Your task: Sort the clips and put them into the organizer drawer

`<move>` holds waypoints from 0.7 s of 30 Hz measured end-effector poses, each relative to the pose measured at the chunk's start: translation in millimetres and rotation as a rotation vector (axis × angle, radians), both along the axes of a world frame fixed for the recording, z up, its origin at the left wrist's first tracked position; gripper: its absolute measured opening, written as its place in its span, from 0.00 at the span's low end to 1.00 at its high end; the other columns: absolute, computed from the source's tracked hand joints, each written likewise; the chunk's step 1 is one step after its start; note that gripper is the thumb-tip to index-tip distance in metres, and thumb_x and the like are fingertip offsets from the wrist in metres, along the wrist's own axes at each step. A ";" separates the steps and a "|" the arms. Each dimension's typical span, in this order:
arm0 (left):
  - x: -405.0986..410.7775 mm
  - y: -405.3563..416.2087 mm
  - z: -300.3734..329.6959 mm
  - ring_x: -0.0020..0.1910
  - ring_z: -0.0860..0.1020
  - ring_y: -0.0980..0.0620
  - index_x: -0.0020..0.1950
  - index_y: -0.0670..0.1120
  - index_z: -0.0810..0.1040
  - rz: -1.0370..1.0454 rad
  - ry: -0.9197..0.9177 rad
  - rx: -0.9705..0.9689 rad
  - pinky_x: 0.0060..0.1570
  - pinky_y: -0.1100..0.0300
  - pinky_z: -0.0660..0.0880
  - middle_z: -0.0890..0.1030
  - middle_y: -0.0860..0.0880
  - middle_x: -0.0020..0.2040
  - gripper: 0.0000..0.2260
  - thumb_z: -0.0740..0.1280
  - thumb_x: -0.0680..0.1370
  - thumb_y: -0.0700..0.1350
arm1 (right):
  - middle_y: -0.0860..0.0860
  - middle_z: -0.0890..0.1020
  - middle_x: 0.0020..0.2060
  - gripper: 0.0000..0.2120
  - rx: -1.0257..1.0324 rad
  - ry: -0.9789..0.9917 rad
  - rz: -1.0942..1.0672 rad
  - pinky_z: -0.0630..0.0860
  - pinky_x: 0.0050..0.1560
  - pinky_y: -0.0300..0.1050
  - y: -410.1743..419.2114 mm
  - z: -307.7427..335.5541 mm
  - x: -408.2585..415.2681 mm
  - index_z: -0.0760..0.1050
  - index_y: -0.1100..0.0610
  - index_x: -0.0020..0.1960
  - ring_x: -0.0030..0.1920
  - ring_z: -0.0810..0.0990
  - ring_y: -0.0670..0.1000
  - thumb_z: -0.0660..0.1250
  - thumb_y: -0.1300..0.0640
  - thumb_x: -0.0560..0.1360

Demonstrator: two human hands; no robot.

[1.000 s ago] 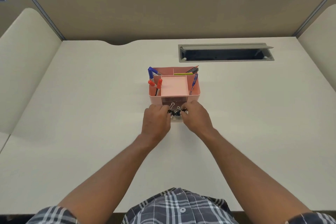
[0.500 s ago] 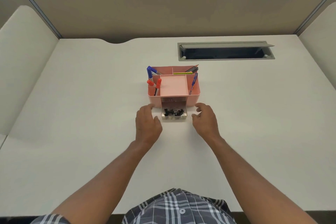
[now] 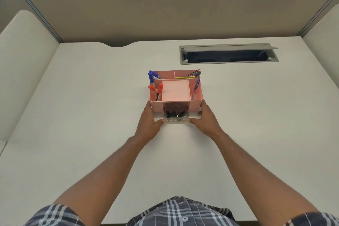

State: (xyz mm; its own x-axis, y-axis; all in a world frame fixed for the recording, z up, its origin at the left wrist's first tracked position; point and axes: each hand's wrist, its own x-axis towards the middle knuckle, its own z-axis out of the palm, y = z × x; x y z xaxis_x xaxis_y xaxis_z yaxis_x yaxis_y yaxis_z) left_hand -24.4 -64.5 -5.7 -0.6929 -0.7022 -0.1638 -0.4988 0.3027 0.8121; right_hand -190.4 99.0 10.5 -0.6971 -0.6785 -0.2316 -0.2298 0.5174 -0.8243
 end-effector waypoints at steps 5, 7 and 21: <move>-14.3 0.1 5.0 0.64 0.74 0.51 0.69 0.55 0.63 0.148 0.023 0.023 0.62 0.53 0.75 0.73 0.55 0.66 0.29 0.74 0.73 0.46 | 0.43 0.76 0.55 0.28 -0.036 -0.005 -0.174 0.75 0.49 0.43 -13.7 -5.2 3.5 0.68 0.49 0.63 0.52 0.77 0.48 0.77 0.53 0.69; -19.2 0.9 6.9 0.60 0.75 0.52 0.67 0.53 0.65 0.206 0.050 0.025 0.57 0.57 0.76 0.75 0.56 0.62 0.26 0.74 0.74 0.47 | 0.45 0.78 0.53 0.24 -0.025 0.014 -0.248 0.76 0.47 0.45 -19.4 -7.5 5.0 0.69 0.50 0.60 0.49 0.78 0.48 0.76 0.52 0.69; -13.6 26.5 -5.1 0.69 0.68 0.49 0.74 0.49 0.59 0.237 -0.091 -0.142 0.66 0.52 0.72 0.69 0.49 0.70 0.30 0.70 0.76 0.47 | 0.53 0.75 0.61 0.29 0.110 0.143 -0.296 0.75 0.59 0.50 -12.5 -20.1 20.2 0.65 0.58 0.70 0.61 0.75 0.55 0.71 0.50 0.74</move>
